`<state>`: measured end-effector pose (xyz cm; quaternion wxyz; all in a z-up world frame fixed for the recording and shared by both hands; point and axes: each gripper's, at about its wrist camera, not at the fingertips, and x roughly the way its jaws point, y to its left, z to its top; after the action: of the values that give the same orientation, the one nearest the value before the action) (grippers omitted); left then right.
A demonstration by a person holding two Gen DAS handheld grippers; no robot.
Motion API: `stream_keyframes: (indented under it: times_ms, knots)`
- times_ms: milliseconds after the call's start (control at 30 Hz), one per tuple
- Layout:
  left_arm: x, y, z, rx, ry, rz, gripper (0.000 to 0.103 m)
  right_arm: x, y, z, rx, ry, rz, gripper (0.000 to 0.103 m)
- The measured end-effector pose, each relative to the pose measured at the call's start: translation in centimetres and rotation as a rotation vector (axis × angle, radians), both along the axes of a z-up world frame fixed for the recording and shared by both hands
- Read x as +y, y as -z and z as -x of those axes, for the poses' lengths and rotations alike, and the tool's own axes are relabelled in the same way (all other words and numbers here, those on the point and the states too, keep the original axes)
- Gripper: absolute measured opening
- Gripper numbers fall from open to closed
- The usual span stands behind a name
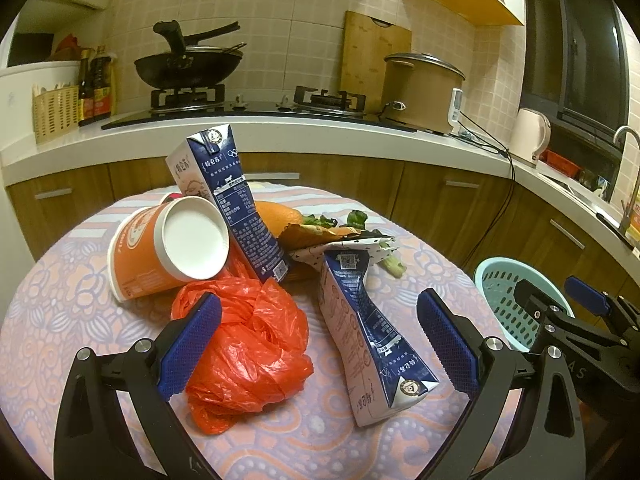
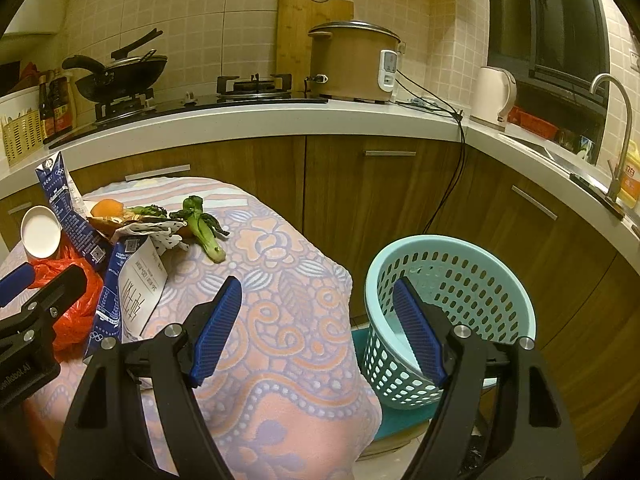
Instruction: Collect trash
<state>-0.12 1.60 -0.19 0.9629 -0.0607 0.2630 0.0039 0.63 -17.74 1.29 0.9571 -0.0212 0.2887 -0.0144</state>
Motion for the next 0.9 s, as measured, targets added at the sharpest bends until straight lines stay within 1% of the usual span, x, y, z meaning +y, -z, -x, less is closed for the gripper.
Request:
stream_keyframes:
  times_ms: [200,333,700,767,900]
  knots:
    - [0.1,0.0,0.0,0.000,-0.002,0.009,0.095,0.1,0.1,0.0,0.002,-0.004,0.003,0.074]
    - [0.2,0.0,0.0,-0.003,-0.005,0.014,0.095,0.3,0.2,0.1,0.005,-0.009,0.002,0.069]
    - [0.6,-0.3,0.4,-0.016,-0.008,0.023,0.095,0.4,0.2,0.2,0.009,-0.022,0.002,0.066]
    - [0.7,-0.4,0.5,-0.015,-0.014,0.015,0.095,0.5,0.0,0.3,0.008,-0.028,0.002,0.064]
    - [2.1,-1.0,1.7,-0.005,-0.034,0.004,0.095,0.7,-0.8,0.3,0.006,-0.057,-0.013,0.052]
